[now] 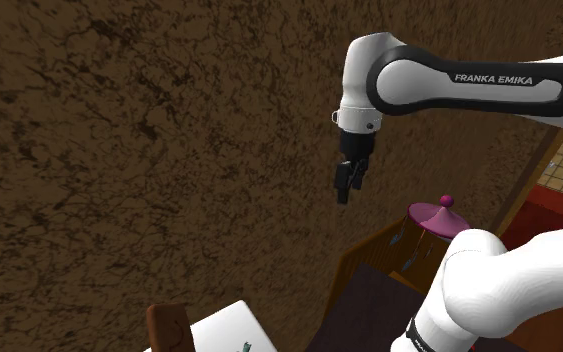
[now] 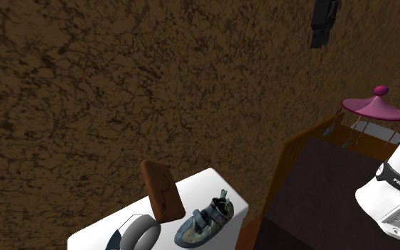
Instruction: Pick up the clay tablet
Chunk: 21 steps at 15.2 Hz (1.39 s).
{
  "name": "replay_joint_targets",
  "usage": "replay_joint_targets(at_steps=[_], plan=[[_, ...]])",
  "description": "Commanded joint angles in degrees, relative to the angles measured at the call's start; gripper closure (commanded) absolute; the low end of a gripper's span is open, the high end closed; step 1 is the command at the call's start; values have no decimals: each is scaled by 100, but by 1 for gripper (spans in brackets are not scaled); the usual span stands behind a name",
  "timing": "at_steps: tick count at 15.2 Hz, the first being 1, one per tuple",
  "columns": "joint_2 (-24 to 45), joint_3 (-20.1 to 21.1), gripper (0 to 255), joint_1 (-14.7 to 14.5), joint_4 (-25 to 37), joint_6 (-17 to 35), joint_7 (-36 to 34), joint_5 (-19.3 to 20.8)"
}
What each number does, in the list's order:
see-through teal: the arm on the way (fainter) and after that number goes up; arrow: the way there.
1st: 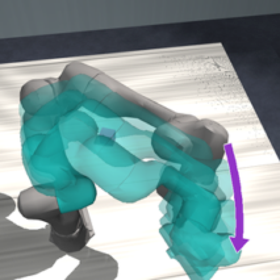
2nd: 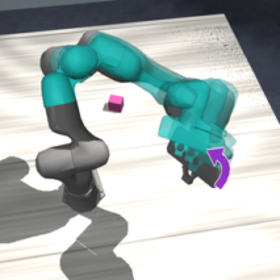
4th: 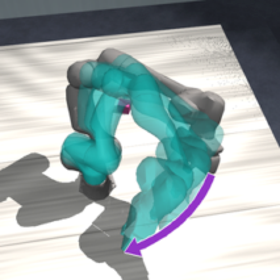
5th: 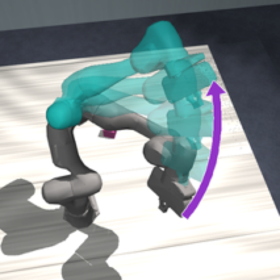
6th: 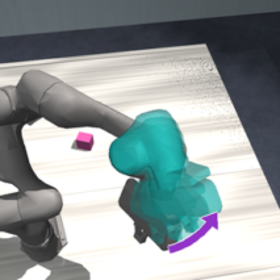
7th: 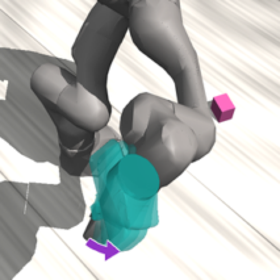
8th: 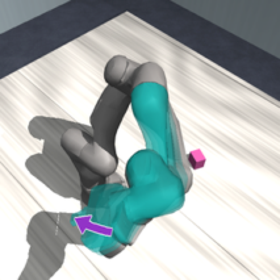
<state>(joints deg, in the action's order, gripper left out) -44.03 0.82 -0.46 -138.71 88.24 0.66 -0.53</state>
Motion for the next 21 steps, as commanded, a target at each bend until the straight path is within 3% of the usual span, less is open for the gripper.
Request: replay_joint_targets(at_steps=[1, 7, 13, 17, 21], plan=[[0, 0, 0, 0, 0, 0, 0, 0], [330, 1097, 0, -152, -172, 524, -1354, -336], [1161, 2199, 0, -168, 33, 1067, -2758, -448], [1978, 2923, 0, -67, 377, 1383, -3777, -276], [3018, 3622, 0, 97, 885, 1594, -4925, 191]])
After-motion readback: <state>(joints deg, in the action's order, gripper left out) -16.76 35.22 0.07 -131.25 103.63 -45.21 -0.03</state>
